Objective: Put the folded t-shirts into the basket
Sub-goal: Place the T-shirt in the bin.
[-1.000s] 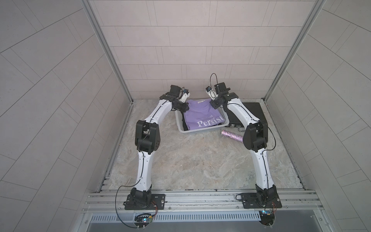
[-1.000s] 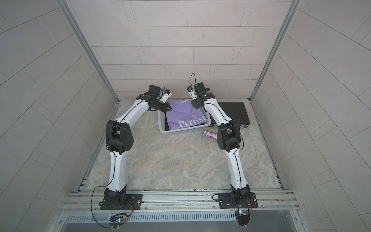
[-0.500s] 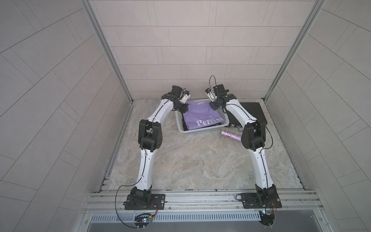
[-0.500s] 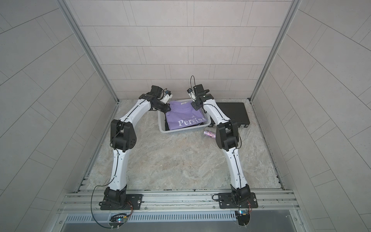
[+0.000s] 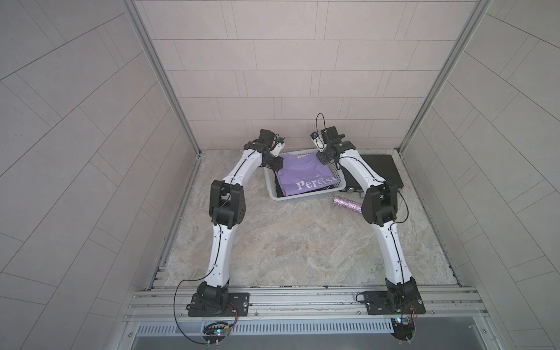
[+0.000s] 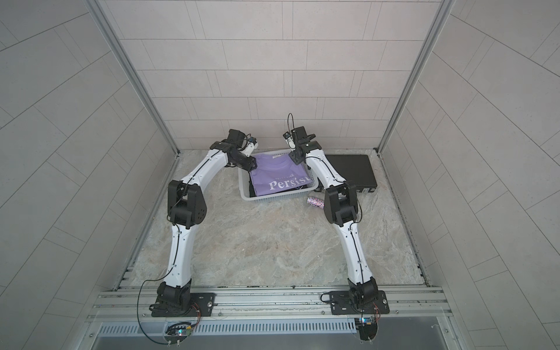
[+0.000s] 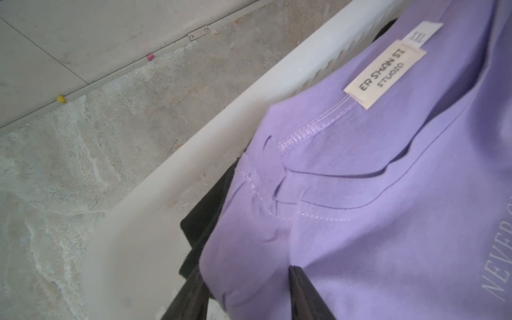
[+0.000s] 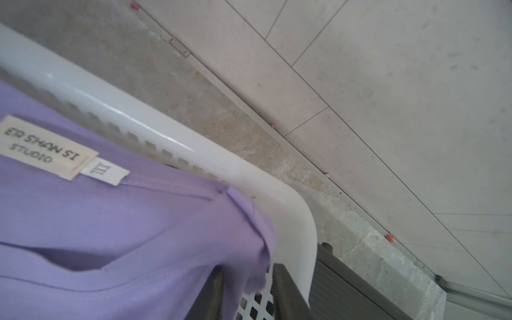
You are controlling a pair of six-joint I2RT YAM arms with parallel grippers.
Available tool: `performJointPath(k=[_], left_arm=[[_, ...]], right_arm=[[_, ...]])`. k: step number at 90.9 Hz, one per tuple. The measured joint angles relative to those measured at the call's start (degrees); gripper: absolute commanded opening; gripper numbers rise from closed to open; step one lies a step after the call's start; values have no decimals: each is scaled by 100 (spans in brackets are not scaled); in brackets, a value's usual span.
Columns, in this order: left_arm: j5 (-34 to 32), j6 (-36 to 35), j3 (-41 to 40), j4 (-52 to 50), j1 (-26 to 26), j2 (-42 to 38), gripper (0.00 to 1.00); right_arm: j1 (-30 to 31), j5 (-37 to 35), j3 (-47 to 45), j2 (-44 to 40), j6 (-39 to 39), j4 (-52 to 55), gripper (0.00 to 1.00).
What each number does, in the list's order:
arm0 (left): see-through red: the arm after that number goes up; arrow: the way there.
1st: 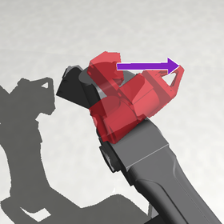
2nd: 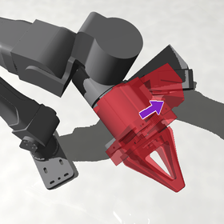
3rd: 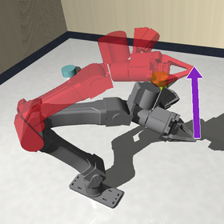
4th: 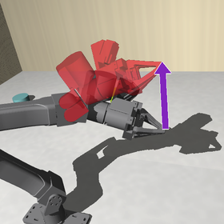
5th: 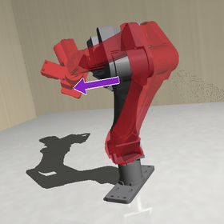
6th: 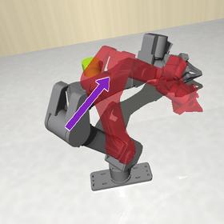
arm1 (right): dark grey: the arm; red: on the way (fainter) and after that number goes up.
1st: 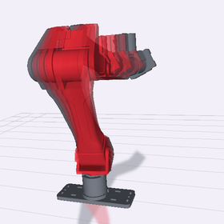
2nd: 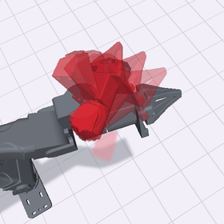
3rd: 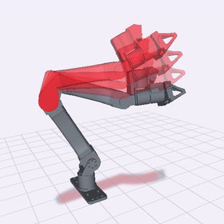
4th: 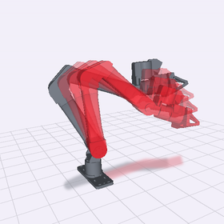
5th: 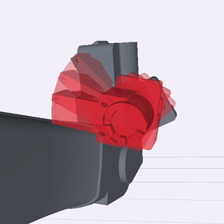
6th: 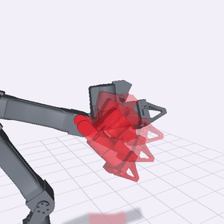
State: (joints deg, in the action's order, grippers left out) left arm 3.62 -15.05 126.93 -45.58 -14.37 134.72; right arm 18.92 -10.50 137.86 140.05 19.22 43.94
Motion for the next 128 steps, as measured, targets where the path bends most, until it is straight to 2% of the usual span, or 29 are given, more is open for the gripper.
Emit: performJointPath(k=[11,27,34,47,57,71,93,109,128], left_arm=[[-212,-24,0,-46,0,-149,52],[-369,-44,-144,-46,-2,-699,53],[-149,-46,-433,-11,-46,-1075,54],[398,-42,-1073,26,-195,-1574,56],[693,-42,-1327,55,-420,-1508,58],[946,-61,-1478,26,-590,-1198,60],[940,-107,-2277,33,-601,-1158,61],[697,-129,-2302,133,-634,-1147,61],[592,-164,-2317,76,-664,-1233,64]], right_arm=[[-22,-199,267,2,105,33,47],[-37,-306,424,-37,157,63,47],[-57,9,293,-144,144,181,47],[-90,1086,-444,-647,28,372,45],[-94,1698,-577,-741,-142,417,44],[-103,2055,-505,-634,-348,420,43],[-352,2179,-133,68,-507,461,45],[-459,2247,138,385,-490,579,47],[-481,2229,387,378,-415,831,49]])
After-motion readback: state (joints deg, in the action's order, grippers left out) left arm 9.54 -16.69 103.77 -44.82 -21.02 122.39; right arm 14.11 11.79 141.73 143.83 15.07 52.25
